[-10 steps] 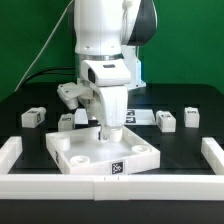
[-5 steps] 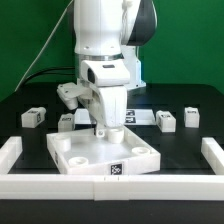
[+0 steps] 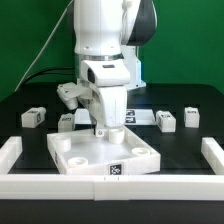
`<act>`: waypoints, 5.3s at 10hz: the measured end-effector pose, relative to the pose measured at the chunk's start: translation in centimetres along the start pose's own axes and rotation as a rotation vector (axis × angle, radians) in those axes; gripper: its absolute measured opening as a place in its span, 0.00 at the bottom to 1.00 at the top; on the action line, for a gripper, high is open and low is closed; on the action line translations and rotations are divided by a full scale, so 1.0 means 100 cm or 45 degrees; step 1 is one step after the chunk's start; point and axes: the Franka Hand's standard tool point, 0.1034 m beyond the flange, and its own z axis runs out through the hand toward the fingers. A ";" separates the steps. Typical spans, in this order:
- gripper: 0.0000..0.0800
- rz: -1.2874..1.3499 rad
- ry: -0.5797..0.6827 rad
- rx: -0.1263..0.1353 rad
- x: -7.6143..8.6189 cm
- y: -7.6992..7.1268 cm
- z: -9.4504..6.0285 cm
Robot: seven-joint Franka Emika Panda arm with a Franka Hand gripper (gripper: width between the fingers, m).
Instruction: Assemble one leg
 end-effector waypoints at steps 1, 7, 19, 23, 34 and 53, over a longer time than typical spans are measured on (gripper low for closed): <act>0.07 0.018 0.001 -0.002 0.001 0.000 0.000; 0.07 0.368 0.025 -0.034 0.048 0.022 -0.002; 0.07 0.481 0.013 0.041 0.115 0.086 -0.005; 0.07 0.482 0.012 0.046 0.117 0.086 -0.005; 0.81 0.597 0.001 0.047 0.128 0.075 -0.016; 0.81 2.598 0.064 0.123 0.211 0.029 -0.042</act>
Offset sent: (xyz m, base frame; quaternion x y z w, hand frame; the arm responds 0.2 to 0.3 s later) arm 0.0104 0.0348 0.0025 -0.0195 0.0087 0.1044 0.9943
